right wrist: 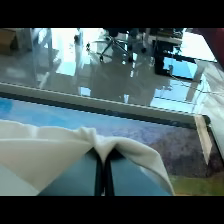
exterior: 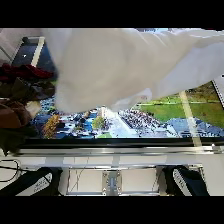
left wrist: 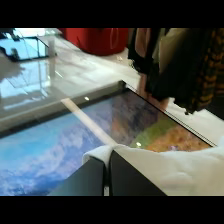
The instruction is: Fold the shirts.
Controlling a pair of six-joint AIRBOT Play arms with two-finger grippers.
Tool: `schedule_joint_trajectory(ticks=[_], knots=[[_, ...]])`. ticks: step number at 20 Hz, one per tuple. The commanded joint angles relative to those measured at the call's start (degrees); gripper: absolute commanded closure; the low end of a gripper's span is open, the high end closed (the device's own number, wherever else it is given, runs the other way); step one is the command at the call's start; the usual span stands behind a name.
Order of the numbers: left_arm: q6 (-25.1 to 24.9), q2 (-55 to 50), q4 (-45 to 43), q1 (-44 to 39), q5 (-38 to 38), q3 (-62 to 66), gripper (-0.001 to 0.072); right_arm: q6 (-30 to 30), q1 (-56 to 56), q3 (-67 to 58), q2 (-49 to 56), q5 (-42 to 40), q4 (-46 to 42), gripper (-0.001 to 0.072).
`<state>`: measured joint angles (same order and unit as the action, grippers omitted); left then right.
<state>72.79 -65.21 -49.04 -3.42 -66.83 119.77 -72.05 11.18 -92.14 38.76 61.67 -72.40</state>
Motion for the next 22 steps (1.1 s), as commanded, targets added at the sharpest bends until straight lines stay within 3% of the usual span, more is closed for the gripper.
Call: schedule_joint_trajectory(ticks=[1,4,6,9,12,16,17,19,20,22], knots=[[0.6,1.6,-4.5,0.1,1.1,-5.5,0.0698,0.0,0.1,2.0,0.8,-0.6,8.7,0.0684],[1.8,-4.4,-5.4,0.1,-10.5,-19.1,0.0697,0.0,-0.3,9.2,6.7,0.5,12.5,0.0684],[1.8,-9.6,-6.4,-0.9,-14.4,-28.3,0.0697,0.0,-1.6,15.9,11.8,1.0,12.6,0.0684],[1.8,-17.7,-11.8,-4.6,-10.3,-38.4,0.0697,0.1,-5.0,26.7,20.3,-3.7,12.0,0.0684],[2.1,-26.1,-12.3,-7.8,-4.4,-39.9,0.0696,-0.1,-8.8,33.5,28.5,-15.3,11.4,0.0684],[5.0,-29.1,-10.4,-9.4,11.7,-39.5,0.0694,-0.2,-13.6,35.1,36.1,-33.5,12.1,0.0683],[6.6,-29.1,-9.6,-9.4,15.3,-38.3,0.0616,-0.2,-14.7,35.1,36.7,-39.1,12.2,0.0683],[8.3,-29.1,-8.1,-9.4,19.8,-34.1,0.0173,-0.2,-16.2,35.0,36.8,-49.8,14.1,0.0682],[8.8,-29.1,-7.5,-9.4,20.5,-31.3,0.0079,-0.2,-16.7,34.9,36.8,-54.6,15.8,0.0682],[8.9,-29.1,-7.5,-9.4,19.8,-25.0,0.0078,-0.2,-17.4,34.9,36.8,-62.1,19.0,0.0682]])
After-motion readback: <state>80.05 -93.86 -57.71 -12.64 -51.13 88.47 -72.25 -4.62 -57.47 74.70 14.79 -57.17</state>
